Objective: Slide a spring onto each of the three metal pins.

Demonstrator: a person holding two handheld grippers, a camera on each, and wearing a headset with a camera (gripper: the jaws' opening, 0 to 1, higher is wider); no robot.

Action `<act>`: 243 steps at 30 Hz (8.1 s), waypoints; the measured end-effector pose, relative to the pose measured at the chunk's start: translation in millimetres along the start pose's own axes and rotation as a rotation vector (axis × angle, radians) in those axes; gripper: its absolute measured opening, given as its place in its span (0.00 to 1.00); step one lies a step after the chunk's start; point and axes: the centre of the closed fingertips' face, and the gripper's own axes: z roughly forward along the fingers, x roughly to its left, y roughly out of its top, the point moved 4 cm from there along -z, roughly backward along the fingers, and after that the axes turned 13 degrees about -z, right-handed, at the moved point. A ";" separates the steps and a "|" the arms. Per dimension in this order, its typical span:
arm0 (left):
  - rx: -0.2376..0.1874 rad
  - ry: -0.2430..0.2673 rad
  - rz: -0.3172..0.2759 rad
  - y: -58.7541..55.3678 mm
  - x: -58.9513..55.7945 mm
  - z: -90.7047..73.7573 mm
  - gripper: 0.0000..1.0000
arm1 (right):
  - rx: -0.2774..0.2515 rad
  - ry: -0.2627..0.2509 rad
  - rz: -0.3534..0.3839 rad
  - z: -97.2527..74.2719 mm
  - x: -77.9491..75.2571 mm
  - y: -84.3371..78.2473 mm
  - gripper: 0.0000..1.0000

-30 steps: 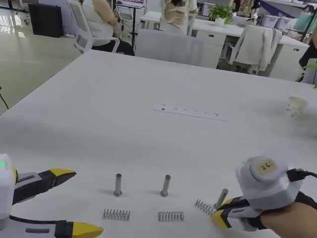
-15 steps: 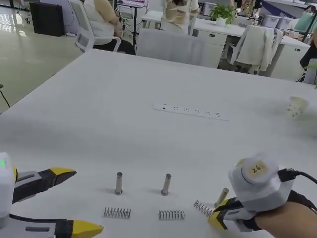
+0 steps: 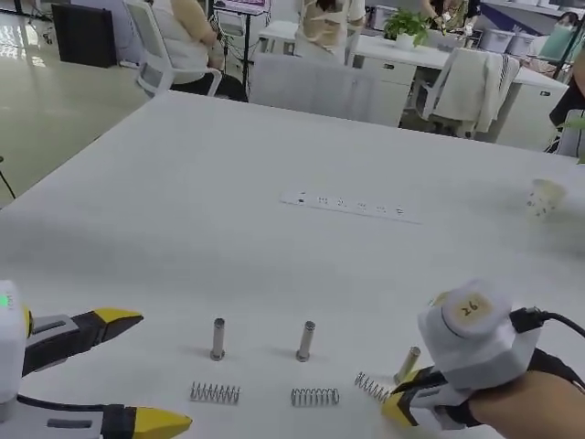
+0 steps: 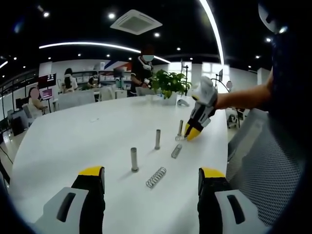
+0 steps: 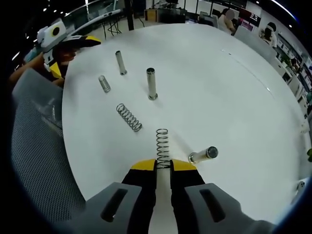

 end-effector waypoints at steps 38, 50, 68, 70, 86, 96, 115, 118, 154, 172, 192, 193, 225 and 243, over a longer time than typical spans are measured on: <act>0.053 -0.173 0.061 8.3 -41.4 25.7 0.57 | -0.056 0.113 -0.175 -34.8 35.7 42.7 0.08; 0.079 -0.225 0.084 10.4 -48.8 33.4 0.51 | -0.075 0.159 -0.263 -35.5 49.7 68.5 0.08; 0.121 -0.302 0.144 18.1 -56.6 51.5 0.40 | -0.078 0.204 -0.351 -32.8 61.7 87.4 0.08; 0.130 -0.313 0.150 16.8 -58.2 54.0 0.40 | -0.076 0.209 -0.356 -31.9 62.5 87.7 0.08; 0.182 -0.373 0.207 9.7 -64.0 68.1 0.28 | -0.066 0.249 -0.393 -22.3 71.8 89.7 0.08; 0.199 -0.399 0.232 4.0 -68.7 71.1 0.17 | -0.071 0.270 -0.424 -20.0 76.9 91.9 0.08; 0.247 -0.444 0.297 -7.0 -77.0 71.1 0.03 | -0.066 0.331 -0.508 -21.6 86.8 86.3 0.08; 0.261 -0.450 0.318 -9.2 -77.8 70.7 0.03 | -0.071 0.337 -0.511 -22.2 87.3 86.3 0.08; 0.286 -0.436 0.353 -13.6 -75.7 70.0 0.01 | -0.169 0.343 -0.436 -32.6 90.8 101.7 0.08; 0.249 -0.441 0.323 -5.8 -76.4 67.8 0.01 | -0.271 0.387 -0.341 -29.4 89.5 101.4 0.09; 0.235 -0.434 0.313 -1.7 -76.8 69.0 0.01 | -0.307 0.401 -0.315 -26.3 90.6 107.4 0.09; 0.235 -0.434 0.313 -1.8 -76.9 69.0 0.01 | -0.306 0.402 -0.314 -26.3 90.6 107.6 0.09; 0.225 -0.404 0.283 -1.7 -69.6 67.7 0.18 | -0.189 0.349 -0.370 -35.2 74.9 101.6 0.09; 0.190 -0.329 0.198 -1.9 -51.4 53.0 0.39 | -0.134 0.305 -0.366 -41.8 56.9 86.2 0.09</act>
